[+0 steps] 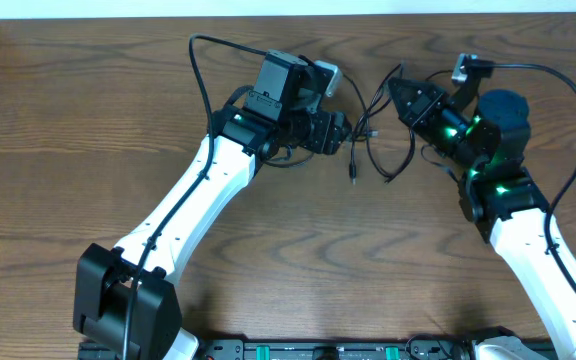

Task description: Untangle cables

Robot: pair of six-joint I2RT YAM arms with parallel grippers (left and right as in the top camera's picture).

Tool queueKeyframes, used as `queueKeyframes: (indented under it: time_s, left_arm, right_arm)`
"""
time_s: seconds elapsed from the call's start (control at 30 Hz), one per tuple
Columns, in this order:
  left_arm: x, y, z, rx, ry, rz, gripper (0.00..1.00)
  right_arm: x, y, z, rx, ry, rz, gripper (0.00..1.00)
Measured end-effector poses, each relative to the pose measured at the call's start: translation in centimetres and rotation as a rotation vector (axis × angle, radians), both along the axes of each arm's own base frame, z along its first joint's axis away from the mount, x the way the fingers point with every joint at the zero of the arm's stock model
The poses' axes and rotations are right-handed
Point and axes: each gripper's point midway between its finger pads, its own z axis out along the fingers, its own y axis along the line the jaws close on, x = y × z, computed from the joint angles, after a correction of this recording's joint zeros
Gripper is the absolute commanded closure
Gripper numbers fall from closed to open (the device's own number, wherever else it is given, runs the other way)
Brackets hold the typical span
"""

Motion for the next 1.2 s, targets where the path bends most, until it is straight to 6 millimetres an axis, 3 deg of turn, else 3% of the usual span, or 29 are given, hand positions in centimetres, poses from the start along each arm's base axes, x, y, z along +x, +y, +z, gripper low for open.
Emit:
queueKeyframes:
  time_s: [0.2, 0.4, 0.73, 0.97, 1.2]
  left_arm:
    - [-1.6, -1.5, 0.9, -0.095, 0.048, -0.091, 0.19]
    - [-1.7, -2.2, 1.6, -0.135, 0.033, -0.121, 0.19]
    - [-0.2, -1.5, 1.1, -0.064, -0.023, -0.049, 0.27]
    - [1.6, 0.0, 0.3, 0.033, -0.078, 0.051, 0.30]
    - [3.4, 0.7, 0.9, 0.059, -0.155, 0.114, 0.31]
  right_arm:
    - [0.1, 0.0, 0.4, 0.008, -0.017, -0.001, 0.99]
    - [-0.1, 0.3, 0.6, 0.024, -0.011, 0.016, 0.99]
    - [-1.1, 1.8, 2.3, 0.081, -0.055, 0.119, 0.99]
    - [-1.8, 2.4, 2.3, 0.092, -0.047, 0.173, 0.99]
    - [-2.2, 2.7, 1.2, 0.075, -0.005, 0.200, 0.99]
